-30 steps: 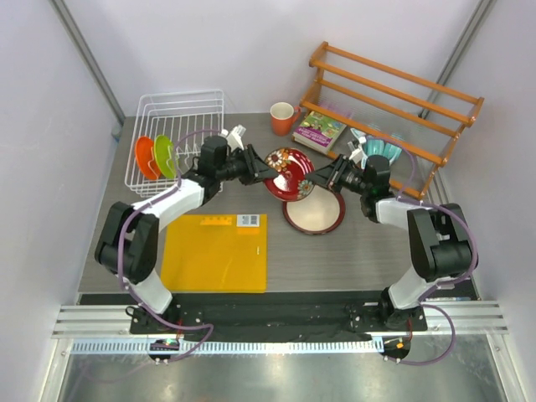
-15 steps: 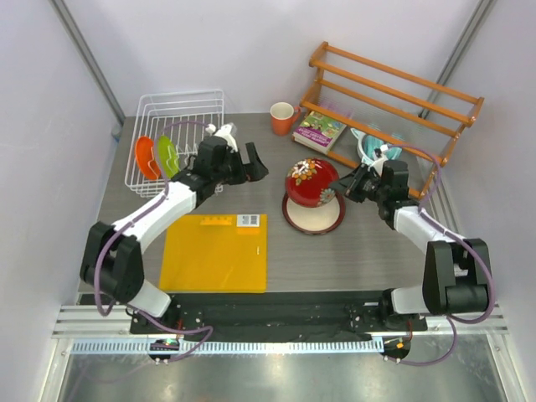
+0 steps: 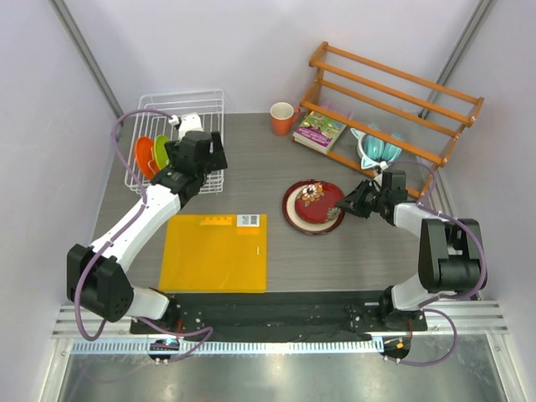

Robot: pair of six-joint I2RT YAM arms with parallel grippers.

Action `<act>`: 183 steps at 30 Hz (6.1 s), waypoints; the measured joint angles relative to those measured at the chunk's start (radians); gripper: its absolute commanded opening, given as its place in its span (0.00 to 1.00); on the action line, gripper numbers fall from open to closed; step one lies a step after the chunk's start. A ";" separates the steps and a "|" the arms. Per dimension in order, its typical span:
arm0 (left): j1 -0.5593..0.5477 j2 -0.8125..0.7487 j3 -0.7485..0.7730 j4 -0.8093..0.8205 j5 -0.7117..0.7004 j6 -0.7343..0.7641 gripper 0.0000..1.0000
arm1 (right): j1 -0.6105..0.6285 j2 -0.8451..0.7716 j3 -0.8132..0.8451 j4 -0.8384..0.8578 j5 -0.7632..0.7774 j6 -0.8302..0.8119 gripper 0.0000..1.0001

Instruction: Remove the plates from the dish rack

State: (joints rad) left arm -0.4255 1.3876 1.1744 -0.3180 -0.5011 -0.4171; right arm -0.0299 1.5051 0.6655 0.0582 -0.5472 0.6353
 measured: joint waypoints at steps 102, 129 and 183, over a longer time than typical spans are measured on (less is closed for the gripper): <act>0.399 0.468 0.250 0.011 -0.052 0.112 0.00 | 0.008 -0.077 0.082 -0.269 0.204 -0.219 0.63; 0.281 0.112 0.213 -0.073 0.059 0.081 0.00 | 0.019 -0.310 0.078 -0.238 0.201 -0.208 0.72; -0.092 0.221 -0.014 0.171 0.703 -0.225 1.00 | 0.137 -0.176 0.143 -0.047 0.080 -0.018 0.01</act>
State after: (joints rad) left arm -0.5179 1.6089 1.1603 -0.1474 0.2024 -0.6426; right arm 0.1074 1.3293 0.8082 0.0116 -0.4671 0.6170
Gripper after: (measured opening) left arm 0.992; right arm 0.074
